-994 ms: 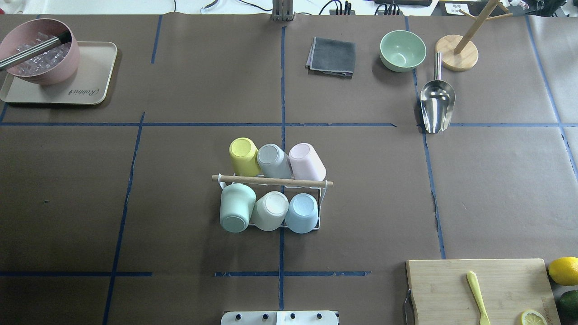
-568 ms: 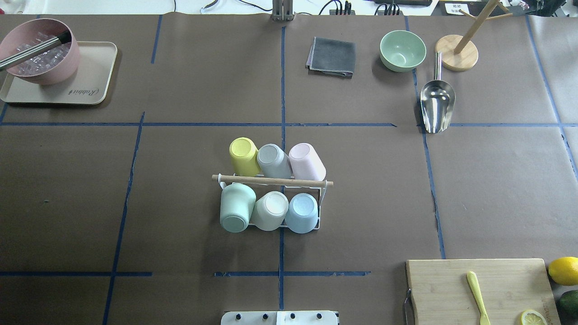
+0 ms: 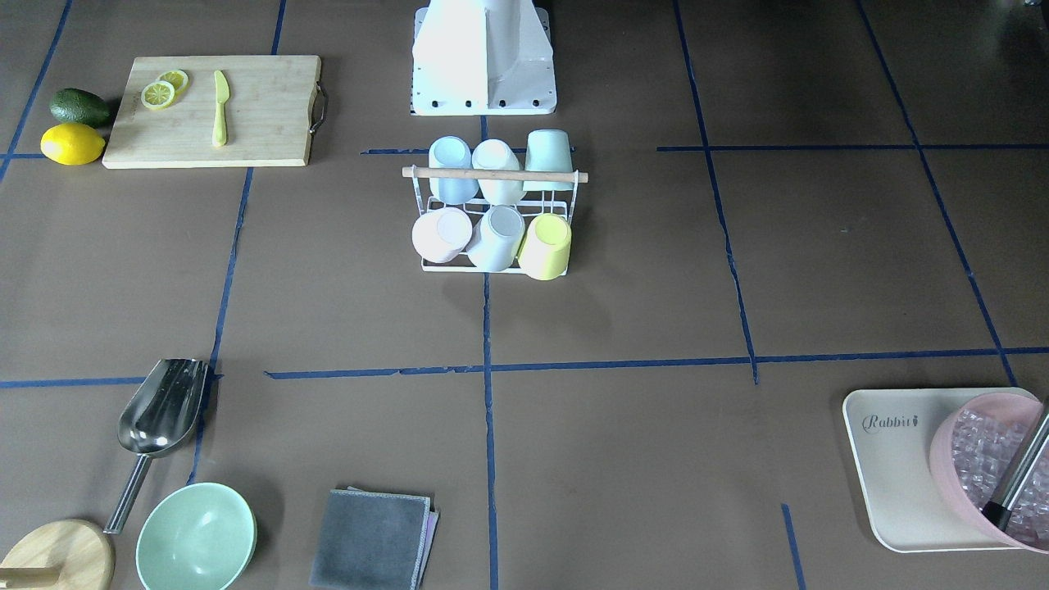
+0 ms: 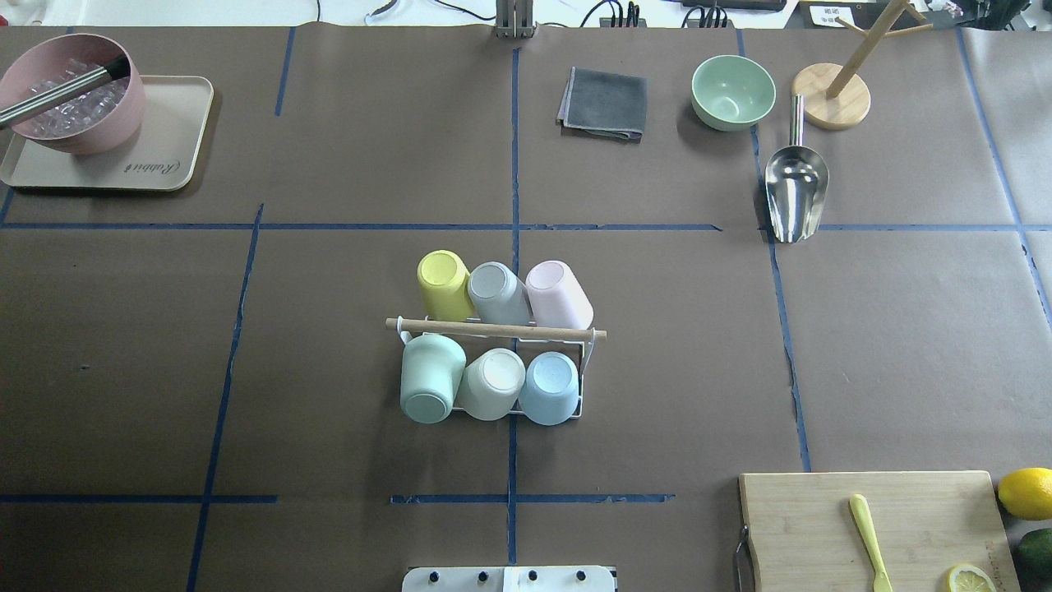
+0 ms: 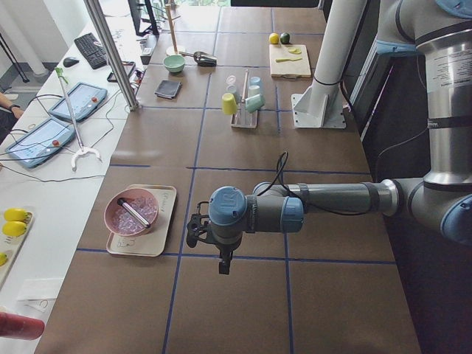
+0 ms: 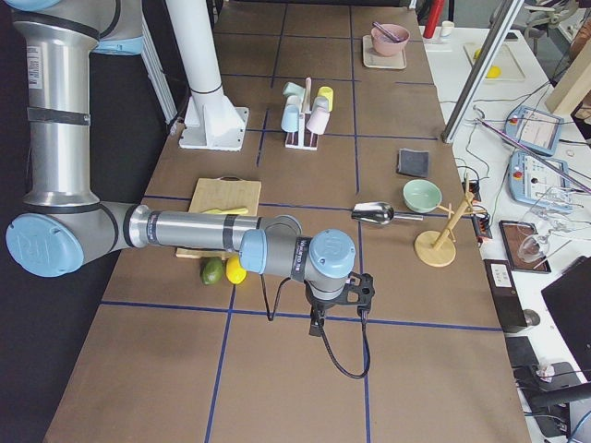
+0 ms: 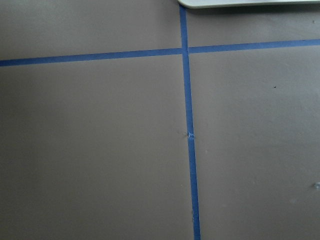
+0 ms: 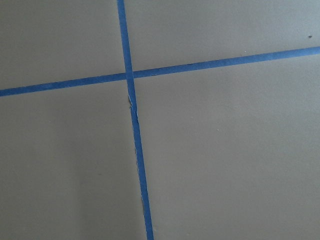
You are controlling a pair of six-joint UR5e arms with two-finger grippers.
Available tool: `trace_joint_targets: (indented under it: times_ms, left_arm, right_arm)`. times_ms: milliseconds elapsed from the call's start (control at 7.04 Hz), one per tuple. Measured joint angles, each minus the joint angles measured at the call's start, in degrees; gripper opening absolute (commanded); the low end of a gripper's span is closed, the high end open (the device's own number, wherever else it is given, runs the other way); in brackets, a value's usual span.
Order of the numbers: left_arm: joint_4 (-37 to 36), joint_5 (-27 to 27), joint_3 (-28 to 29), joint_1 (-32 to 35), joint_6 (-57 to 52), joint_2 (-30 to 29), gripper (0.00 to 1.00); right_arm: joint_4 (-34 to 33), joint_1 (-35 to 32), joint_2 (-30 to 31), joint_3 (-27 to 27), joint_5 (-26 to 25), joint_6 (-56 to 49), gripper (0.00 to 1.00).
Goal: Place cup on cup holder
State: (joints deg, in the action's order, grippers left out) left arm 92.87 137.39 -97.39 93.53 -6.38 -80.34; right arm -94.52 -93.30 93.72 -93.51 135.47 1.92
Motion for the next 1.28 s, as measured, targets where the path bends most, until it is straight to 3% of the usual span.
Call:
trace_joint_targets:
  times_ms: [426,852,1278]
  left_arm:
    - [-1.24,0.37,2.78,0.25,-0.71,-3.49,1.00]
    - [-8.13,0.48,2.52,0.31,-0.33,-7.48,1.00]
    - [-8.99,0.37,2.82,0.44,-0.46,-7.49,1.00]
  right_arm:
    - [-0.21,0.13,0.28,-0.02,-0.61,-0.07,1.00]
    - [-0.23,0.14,0.41,-0.03,-0.65,-0.07,1.00]
    - [-0.23,0.13,0.41,-0.01,-0.65,-0.07,1.00]
